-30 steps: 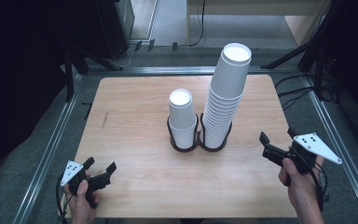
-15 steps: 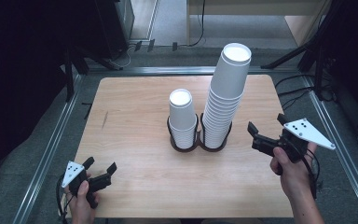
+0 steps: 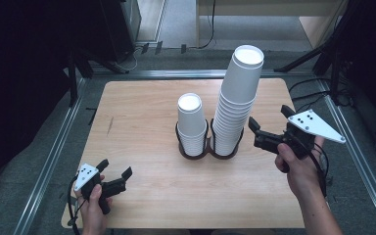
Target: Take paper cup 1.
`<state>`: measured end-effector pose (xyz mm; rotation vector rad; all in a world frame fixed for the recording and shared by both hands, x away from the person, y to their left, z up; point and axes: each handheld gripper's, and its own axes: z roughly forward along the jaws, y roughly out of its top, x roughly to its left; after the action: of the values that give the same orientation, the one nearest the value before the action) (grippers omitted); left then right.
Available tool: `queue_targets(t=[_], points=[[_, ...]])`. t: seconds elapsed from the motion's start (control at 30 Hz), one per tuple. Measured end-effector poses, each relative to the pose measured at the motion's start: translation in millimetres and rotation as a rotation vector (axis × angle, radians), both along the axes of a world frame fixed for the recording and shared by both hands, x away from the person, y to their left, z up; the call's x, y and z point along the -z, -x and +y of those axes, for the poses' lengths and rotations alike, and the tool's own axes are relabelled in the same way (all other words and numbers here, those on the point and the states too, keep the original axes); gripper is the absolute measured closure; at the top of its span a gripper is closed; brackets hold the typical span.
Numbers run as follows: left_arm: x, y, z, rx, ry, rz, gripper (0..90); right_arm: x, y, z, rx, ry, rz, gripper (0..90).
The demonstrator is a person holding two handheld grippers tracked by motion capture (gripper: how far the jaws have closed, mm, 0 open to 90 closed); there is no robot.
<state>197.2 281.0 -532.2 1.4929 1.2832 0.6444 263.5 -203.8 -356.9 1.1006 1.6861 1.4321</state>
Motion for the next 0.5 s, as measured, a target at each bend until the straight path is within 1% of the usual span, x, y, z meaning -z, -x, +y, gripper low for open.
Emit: queue_targets(t=[0.07,0.1,0.13,0.2,0.27,0.3,0.33,0.37,0.43,0.5], points=[[-3.2,-2.1,-5.8,0.005,-0.010,-0.007,0.7,-1.7,-0.5,2.0,-0.008,0.003,-0.003,3.1],[-5.0,-3.8,-10.1,0.011,-0.006,-0.009,0.7,-5.9,-1.8,6.0,-0.023,0.001,-0.004,3.0],[-6.2,-4.9,-12.3,0.017,-0.005,-0.012,0.7,-7.2,-2.1,7.3,-0.024,0.001,-0.006,2.9],[-9.5,-8.2,-18.4,0.028,0.015,-0.025,0.7,-8.9,-2.5,9.1,-0.025,-0.001,-0.009,2.7],[-13.1,-11.2,-25.8,0.056,0.027,-0.039,0.7,-11.9,-3.4,12.5,-0.028,0.000,-0.014,2.3],[-14.9,-12.8,-30.8,0.071,0.026,-0.044,0.7,-13.1,-3.8,13.9,-0.034,0.003,-0.009,2.3],[-16.7,-14.1,-35.8,0.085,0.015,-0.046,0.7,-14.1,-4.4,15.2,-0.047,0.001,-0.004,2.2],[-18.9,-15.6,-43.3,0.099,0.014,-0.048,0.7,-15.0,-6.1,19.0,-0.050,0.004,-0.005,1.2],[-22.5,-17.6,-55.0,0.127,0.010,-0.056,0.7,-15.3,-6.8,20.0,-0.051,0.005,-0.005,1.1],[-26.5,-19.7,-66.7,0.151,0.003,-0.056,0.7,-17.7,-8.3,23.8,-0.066,-0.014,-0.013,0.0]])
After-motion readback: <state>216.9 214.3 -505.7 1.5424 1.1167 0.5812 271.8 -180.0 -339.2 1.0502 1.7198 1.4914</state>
